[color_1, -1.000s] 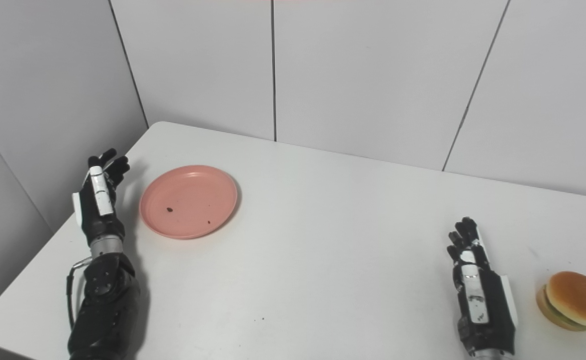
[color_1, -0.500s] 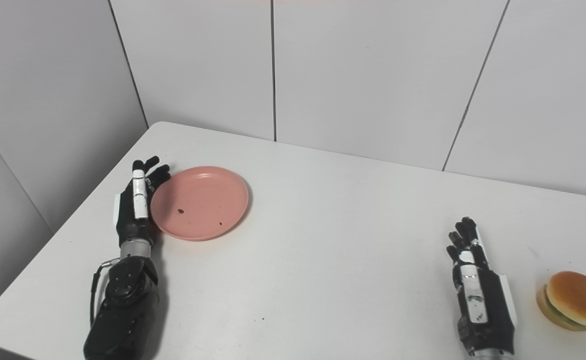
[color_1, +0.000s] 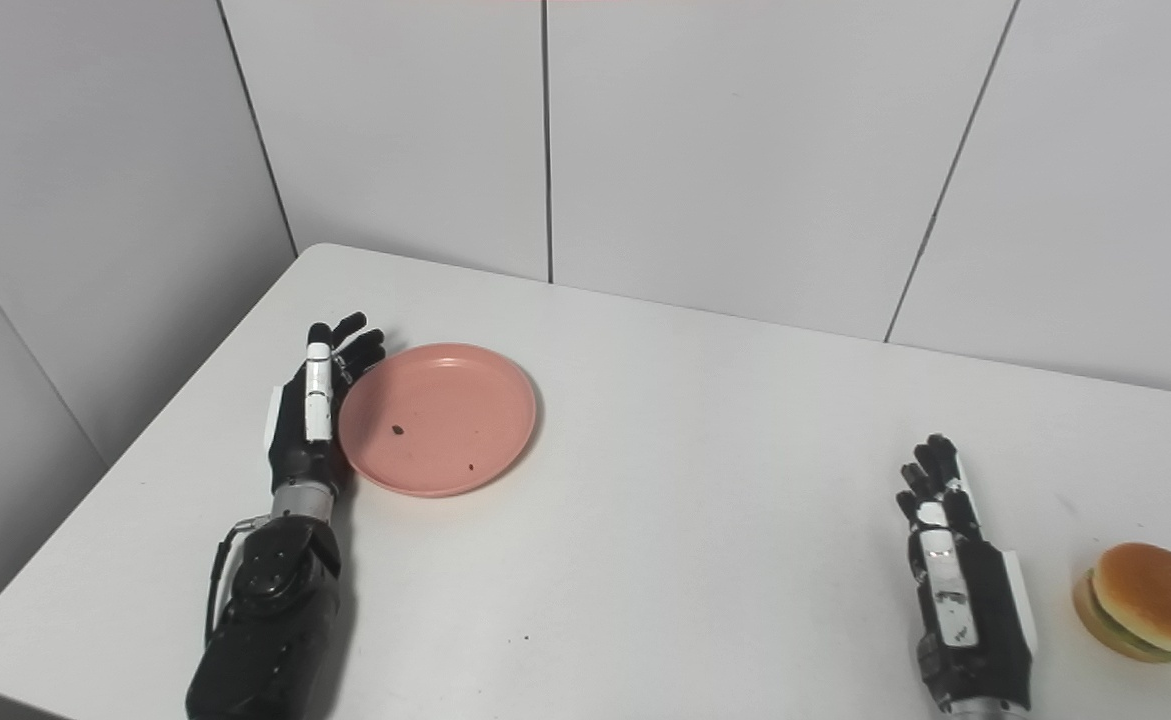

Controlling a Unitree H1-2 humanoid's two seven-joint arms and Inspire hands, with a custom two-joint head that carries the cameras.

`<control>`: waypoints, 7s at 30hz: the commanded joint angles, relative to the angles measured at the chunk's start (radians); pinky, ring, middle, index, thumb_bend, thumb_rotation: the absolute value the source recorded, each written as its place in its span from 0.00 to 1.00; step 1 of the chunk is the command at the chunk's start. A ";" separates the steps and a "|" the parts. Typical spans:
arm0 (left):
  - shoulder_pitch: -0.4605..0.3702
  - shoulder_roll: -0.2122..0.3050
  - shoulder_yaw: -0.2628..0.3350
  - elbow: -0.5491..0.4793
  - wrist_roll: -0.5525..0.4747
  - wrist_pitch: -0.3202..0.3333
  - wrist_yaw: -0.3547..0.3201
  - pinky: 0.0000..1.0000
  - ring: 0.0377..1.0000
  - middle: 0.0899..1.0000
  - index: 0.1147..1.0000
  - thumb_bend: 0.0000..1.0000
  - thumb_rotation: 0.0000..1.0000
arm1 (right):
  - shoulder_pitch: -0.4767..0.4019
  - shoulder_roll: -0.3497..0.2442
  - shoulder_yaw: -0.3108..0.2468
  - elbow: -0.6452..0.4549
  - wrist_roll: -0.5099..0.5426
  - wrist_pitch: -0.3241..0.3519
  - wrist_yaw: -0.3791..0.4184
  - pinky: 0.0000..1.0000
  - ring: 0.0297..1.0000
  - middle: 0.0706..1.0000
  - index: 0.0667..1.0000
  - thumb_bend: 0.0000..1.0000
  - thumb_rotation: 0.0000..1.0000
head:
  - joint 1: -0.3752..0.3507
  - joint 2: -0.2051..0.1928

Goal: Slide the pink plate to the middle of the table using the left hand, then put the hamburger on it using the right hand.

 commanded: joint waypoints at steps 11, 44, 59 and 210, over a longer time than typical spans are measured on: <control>0.027 -0.049 -0.099 -0.078 0.046 0.079 -0.036 0.85 0.78 0.74 0.73 0.60 1.00 | 0.025 0.003 0.004 0.041 -0.017 -0.032 0.003 1.00 0.97 0.98 0.97 0.57 0.85 | -0.018 0.006; 0.108 -0.083 -0.224 -0.149 0.075 0.082 -0.188 0.81 0.78 0.75 0.73 0.60 1.00 | 0.029 0.054 0.032 0.014 -0.078 -0.015 -0.032 1.00 0.98 0.98 0.98 0.56 0.85 | -0.214 0.016; 0.160 -0.101 -0.295 -0.200 0.080 0.130 -0.249 0.86 0.80 0.76 0.74 0.61 1.00 | 0.030 0.087 0.060 0.011 -0.163 -0.040 -0.082 0.96 0.94 0.95 0.98 0.53 0.82 | -0.315 0.017; 0.242 -0.129 -0.380 -0.203 0.119 0.108 -0.345 0.96 0.95 0.94 0.92 0.54 1.00 | -0.121 -0.449 -0.054 -0.250 -0.960 0.595 0.248 0.74 0.87 0.89 0.89 1.00 0.48 | -0.502 0.060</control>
